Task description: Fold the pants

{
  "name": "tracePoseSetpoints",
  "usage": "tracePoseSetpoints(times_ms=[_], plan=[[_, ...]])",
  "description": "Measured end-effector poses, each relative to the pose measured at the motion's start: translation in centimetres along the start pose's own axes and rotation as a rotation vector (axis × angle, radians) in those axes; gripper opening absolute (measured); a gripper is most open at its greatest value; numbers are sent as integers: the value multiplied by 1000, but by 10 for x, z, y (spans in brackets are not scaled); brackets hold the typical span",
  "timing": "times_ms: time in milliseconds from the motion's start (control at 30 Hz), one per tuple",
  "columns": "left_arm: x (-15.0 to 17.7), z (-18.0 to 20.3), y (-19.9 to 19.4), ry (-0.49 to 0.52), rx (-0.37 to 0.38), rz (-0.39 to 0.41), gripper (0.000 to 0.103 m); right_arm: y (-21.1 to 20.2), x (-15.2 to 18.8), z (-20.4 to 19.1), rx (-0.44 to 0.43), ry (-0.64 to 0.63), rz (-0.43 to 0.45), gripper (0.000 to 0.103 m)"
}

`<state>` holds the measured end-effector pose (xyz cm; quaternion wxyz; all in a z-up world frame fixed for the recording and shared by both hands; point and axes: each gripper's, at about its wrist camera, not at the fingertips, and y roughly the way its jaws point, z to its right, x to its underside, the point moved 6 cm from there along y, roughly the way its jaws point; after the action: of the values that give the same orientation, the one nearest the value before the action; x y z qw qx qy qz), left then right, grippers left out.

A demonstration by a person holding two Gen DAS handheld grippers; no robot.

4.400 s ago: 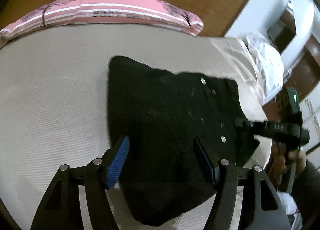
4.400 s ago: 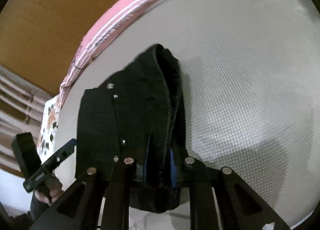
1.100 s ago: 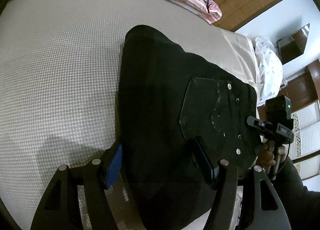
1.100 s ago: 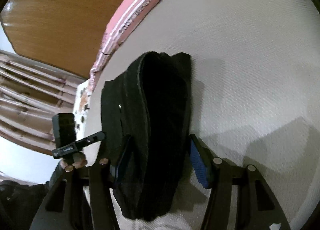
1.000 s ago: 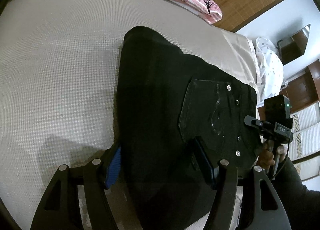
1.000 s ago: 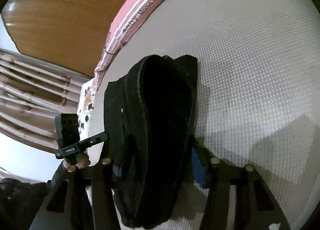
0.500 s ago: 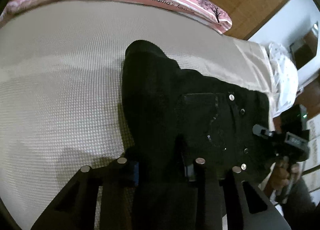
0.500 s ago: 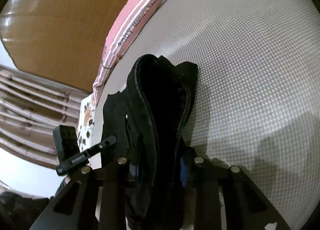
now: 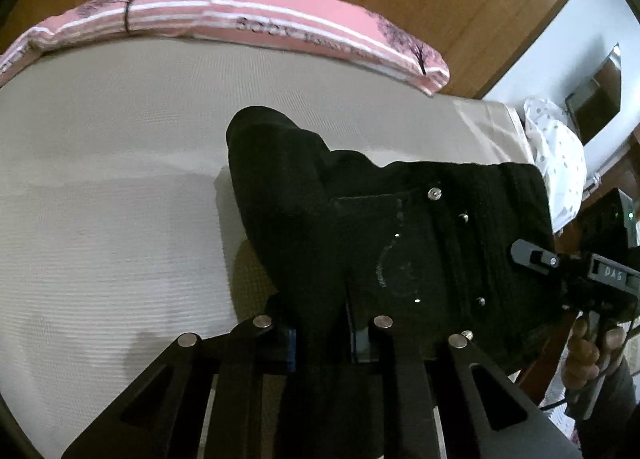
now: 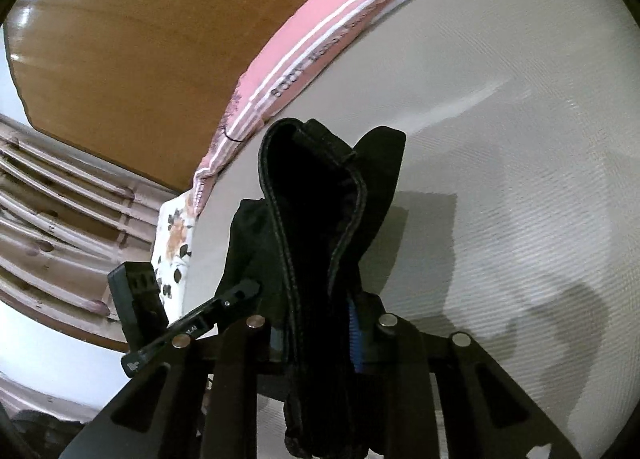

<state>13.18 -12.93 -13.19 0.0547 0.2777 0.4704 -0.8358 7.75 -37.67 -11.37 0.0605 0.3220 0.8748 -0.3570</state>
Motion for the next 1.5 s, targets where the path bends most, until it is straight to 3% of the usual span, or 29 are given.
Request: tracePoseSetpoints(times_ms=[467, 1067, 1167, 1267, 1367, 1500], plan=[[-39, -101, -61, -55, -134, 108, 17, 111, -13, -96, -84, -80, -93, 20], [-114, -179, -40, -42, -194, 124, 17, 203, -76, -134, -48, -101, -124, 19], [-112, -193, -23, -12, -237, 89, 19, 215, -79, -129, -11, -121, -124, 19], [-103, -209, -6, -15, -281, 64, 29, 228, -81, -115, 105, -175, -113, 20], [-96, -220, 4, -21, -300, 63, 42, 236, -76, -107, 226, -281, -107, 28], [-90, -225, 11, -32, -310, 85, 47, 241, -75, -96, 284, -302, -92, 41]])
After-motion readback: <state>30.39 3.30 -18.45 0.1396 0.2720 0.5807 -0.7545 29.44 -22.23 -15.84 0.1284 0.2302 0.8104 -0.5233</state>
